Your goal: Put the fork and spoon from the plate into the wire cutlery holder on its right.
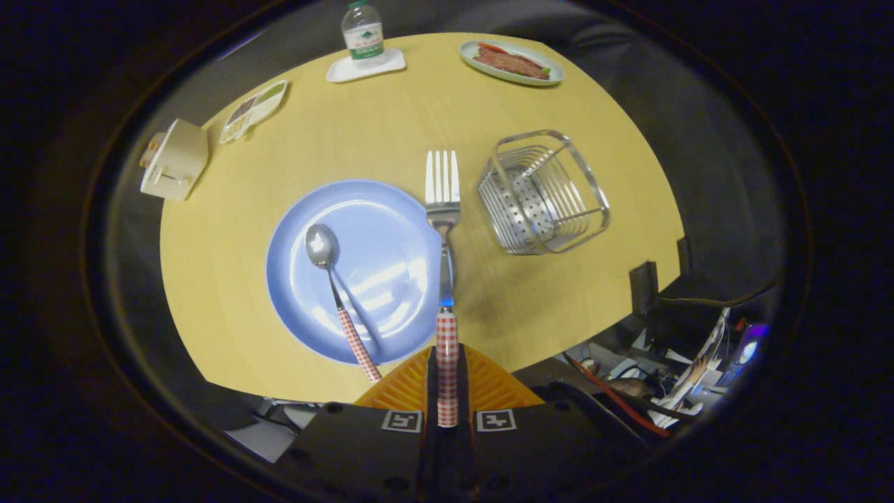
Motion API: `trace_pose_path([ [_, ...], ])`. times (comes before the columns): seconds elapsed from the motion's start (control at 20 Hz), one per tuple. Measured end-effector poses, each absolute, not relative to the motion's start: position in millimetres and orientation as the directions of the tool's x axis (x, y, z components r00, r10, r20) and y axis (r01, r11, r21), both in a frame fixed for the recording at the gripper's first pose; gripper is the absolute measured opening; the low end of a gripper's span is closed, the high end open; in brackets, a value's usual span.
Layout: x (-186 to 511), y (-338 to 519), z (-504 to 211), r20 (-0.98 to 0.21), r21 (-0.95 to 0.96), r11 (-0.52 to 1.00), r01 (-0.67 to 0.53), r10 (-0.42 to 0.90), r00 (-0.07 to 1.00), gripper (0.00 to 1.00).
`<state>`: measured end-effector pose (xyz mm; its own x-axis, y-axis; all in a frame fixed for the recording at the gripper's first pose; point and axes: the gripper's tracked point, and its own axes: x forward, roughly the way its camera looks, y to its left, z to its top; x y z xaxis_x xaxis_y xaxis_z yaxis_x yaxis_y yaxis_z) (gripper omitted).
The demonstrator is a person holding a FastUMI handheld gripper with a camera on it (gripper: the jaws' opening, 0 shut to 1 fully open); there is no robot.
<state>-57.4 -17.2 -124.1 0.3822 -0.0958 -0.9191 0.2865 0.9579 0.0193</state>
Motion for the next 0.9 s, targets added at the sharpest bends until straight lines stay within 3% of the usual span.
trace_pose_path([
  [0.35, -84, -21, -85, -0.966, 0.115, 0.898, 0.424, 0.003, 0.257, 0.14],
  [0.65, -87, -14, -64, -0.971, 0.227, 0.814, 0.534, 0.229, 0.063, 0.14],
  [0.9, -52, -19, -57, -0.898, 0.332, 0.601, 0.727, 0.438, 0.048, 0.14],
])
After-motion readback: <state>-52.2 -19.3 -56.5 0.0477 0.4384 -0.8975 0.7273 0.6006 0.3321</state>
